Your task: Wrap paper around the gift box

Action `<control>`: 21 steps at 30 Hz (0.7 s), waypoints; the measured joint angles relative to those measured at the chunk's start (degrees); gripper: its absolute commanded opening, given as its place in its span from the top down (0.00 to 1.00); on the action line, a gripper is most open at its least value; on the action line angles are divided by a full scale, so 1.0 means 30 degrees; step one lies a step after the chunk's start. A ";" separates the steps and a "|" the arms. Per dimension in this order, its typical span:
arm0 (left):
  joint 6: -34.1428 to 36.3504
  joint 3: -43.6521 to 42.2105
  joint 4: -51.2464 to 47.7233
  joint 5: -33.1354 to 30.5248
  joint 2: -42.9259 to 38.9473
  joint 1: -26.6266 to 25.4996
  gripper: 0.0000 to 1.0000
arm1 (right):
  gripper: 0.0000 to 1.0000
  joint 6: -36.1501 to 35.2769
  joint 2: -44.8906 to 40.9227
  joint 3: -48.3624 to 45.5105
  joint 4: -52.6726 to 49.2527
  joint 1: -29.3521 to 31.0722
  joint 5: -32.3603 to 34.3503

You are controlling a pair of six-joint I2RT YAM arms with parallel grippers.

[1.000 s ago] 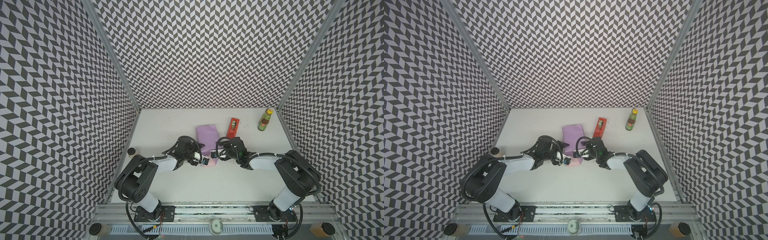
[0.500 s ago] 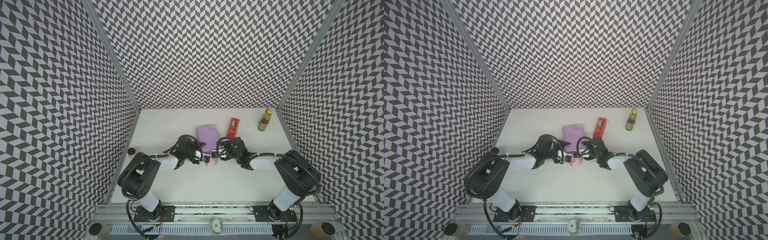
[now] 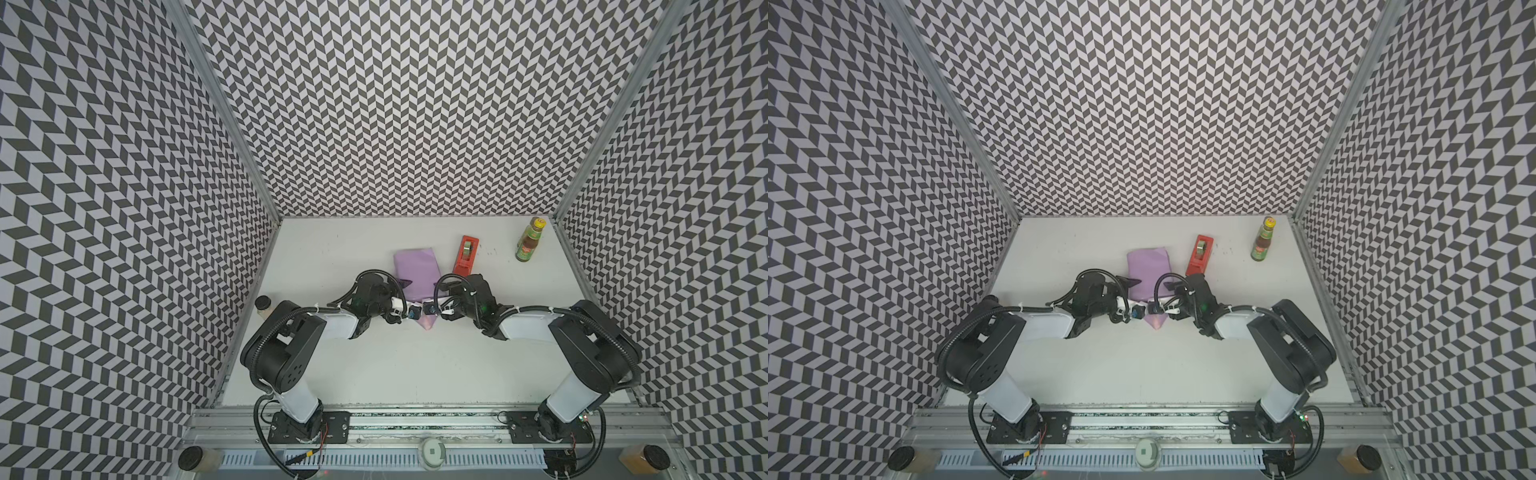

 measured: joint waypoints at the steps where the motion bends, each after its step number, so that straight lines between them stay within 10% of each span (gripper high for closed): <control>1: -0.0022 0.0000 0.0117 -0.0044 0.0073 -0.0022 0.09 | 0.35 0.0007 0.0000 0.0000 0.0000 -0.0015 0.0036; 21: -0.0080 -0.0342 0.2834 -0.0794 0.1180 -0.0313 0.04 | 0.35 -0.0015 0.0000 -0.0306 0.0495 -0.0248 0.0590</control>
